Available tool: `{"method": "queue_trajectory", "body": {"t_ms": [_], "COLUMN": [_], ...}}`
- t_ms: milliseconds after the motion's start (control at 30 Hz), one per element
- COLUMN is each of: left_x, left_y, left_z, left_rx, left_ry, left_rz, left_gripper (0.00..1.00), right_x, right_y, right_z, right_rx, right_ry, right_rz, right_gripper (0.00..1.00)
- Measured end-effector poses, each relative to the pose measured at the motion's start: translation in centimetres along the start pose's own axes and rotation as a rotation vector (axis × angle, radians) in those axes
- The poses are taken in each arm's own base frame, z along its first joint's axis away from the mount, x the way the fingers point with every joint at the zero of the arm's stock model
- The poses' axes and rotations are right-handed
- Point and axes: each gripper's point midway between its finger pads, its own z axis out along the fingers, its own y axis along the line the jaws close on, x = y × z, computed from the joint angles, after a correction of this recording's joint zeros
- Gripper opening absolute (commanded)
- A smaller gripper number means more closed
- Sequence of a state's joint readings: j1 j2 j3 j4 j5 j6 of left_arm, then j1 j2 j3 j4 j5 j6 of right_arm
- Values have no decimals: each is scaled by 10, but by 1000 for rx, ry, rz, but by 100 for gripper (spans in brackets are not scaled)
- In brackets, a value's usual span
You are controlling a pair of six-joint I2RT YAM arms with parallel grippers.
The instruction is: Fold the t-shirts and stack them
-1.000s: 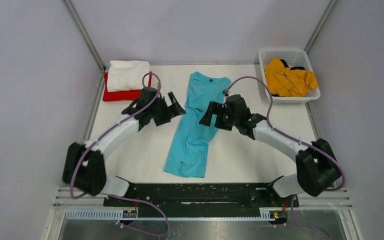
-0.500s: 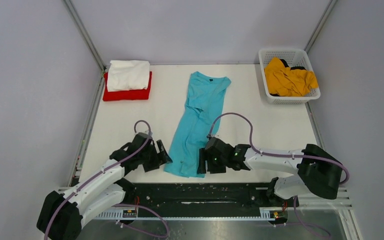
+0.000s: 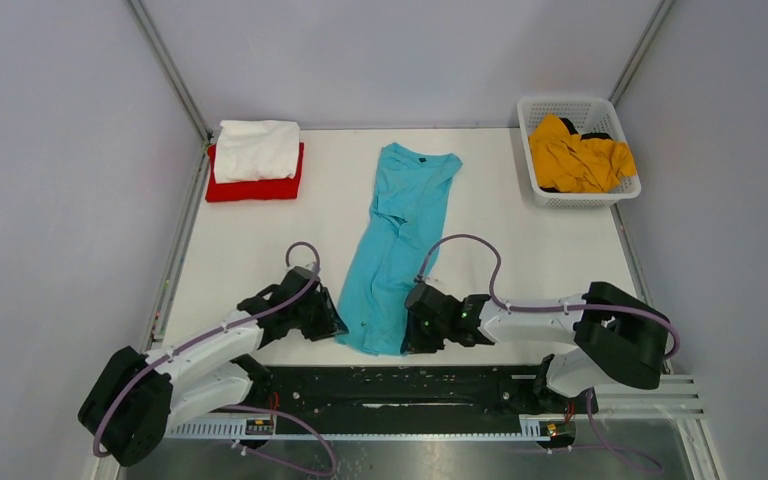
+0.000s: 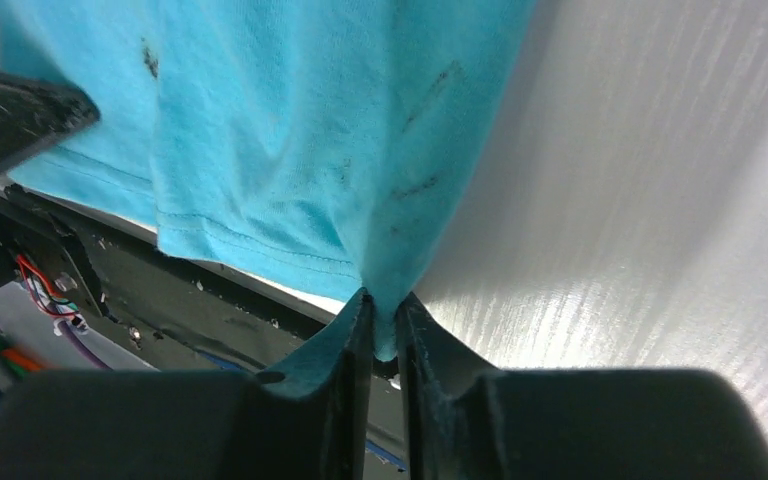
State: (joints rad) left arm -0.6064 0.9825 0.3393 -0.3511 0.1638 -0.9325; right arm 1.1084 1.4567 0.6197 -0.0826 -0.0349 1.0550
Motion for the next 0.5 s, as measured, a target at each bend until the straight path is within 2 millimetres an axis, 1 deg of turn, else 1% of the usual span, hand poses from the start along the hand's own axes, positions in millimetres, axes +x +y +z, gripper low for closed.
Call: {"method": "queue_trajectory", "body": {"t_ms": [33,100,233,333,400,500], "left_x": [2,11,29,50,64,81], "left_y": [-2,-4,-7,-2,1,1], "left_z": [1,4,0,-8,-15,-22], "left_rx": [6,5,17,22,35,64], "left_ry": [7,37,82,118,142,174], "left_rz": [9,33,82,101,107,115], "left_gripper": [0,0,0,0,0,0], "right_x": [0,0,10,24,37,53], "right_y": [-2,-5,-16,-27,-35,-39], "right_z": [0,-1,-12,-24,-34,-45], "right_rx": [5,9,6,2,6,-19], "right_ry": [-4,-11,10,40,77,125], "right_rz": [5,8,16,17,12,8], "right_gripper": [12,8,6,6,6,7]}}
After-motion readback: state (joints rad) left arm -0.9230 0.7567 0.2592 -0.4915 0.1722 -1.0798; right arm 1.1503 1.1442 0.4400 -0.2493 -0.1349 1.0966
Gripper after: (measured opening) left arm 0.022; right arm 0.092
